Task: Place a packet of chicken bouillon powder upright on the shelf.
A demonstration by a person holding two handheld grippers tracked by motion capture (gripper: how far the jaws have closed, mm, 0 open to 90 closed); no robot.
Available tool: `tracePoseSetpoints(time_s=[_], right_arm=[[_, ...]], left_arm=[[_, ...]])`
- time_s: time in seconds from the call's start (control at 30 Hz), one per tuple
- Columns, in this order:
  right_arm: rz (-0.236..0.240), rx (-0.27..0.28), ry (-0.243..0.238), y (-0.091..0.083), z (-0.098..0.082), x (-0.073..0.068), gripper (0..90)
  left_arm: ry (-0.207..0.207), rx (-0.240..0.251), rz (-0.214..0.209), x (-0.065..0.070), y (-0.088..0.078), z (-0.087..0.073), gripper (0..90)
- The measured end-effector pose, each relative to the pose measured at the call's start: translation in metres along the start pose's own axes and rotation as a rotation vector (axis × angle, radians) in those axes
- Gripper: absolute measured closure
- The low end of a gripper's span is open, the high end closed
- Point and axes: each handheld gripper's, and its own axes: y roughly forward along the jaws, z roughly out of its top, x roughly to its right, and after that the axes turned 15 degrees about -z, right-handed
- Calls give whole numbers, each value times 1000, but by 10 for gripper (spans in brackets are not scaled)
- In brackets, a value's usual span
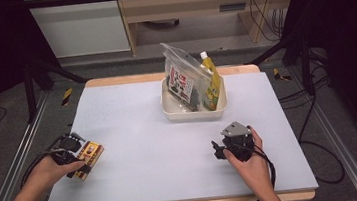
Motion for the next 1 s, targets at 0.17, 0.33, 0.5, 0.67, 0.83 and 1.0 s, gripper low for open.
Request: tracePoseSetpoints(time_s=[0.17, 0.33, 0.5, 0.67, 0.83, 1.0], right_arm=[[2, -4, -1, 0, 0, -1, 141], [5, -5, 5, 0, 0, -1, 140], [2, -1, 2, 0, 0, 0, 140], [-1, -1, 6, 0, 0, 0, 138], [-1, -4, 11, 0, 0, 0, 133], [2, -9, 25, 1, 0, 1, 125]], left_arm=[[11, -16, 0, 1, 3, 1, 273], [18, -25, 4, 2, 5, 2, 291], [52, -19, 21, 5, 3, 3, 315], [98, 9, 42, 11, -4, 6, 320], [184, 39, 65, 26, -12, 16, 320], [235, 61, 73, 43, -14, 28, 320]])
